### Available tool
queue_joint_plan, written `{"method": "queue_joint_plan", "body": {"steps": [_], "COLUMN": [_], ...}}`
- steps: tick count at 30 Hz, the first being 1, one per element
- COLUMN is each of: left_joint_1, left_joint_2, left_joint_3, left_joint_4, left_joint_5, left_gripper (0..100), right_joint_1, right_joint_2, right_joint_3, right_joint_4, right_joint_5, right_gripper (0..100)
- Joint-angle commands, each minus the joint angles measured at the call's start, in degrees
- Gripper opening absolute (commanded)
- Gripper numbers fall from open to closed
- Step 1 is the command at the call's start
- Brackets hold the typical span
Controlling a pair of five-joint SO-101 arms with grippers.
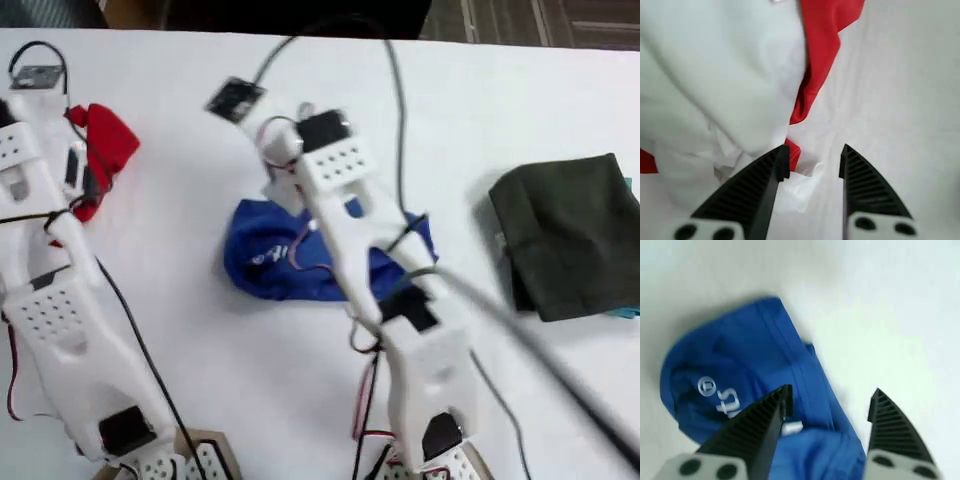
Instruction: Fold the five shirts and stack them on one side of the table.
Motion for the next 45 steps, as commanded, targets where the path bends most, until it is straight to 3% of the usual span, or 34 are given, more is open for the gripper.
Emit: {"method": "queue_joint_plan", "body": {"steps": [1, 8, 22, 27, 37, 45], "left_joint_1": [-2.55, -4.92, -7.82, -7.3, -5.45, -5.54], "left_joint_2": [-1.76, -1.76, -3.16, -7.56, -10.29, -10.64], "left_joint_3": [0.04, 3.3, 7.6, 9.1, 13.23, 12.88], "left_joint_4": [1.05, 1.05, 1.05, 0.88, 0.53, 0.53], "left_joint_5": [-0.7, -2.73, -3.08, -3.08, -2.99, -3.08], "left_gripper": [18, 18, 18, 18, 18, 18], "right_joint_1": [-2.51, -6.11, -5.85, -4.62, -0.92, 5.67], "right_joint_2": [10.51, 22.46, 33.19, 32.84, 24.13, 11.91], "right_joint_3": [-13.27, -29.71, -31.03, -32.26, -43.6, -29.63], "right_joint_4": [3.03, 8.48, 4.35, 4.35, 10.33, 10.59], "right_joint_5": [-0.44, 2.9, 6.24, 5.89, 5.8, 5.8], "right_gripper": [25.3, 25.4, 23.1, 0.8, 2.0, 2.0]}}
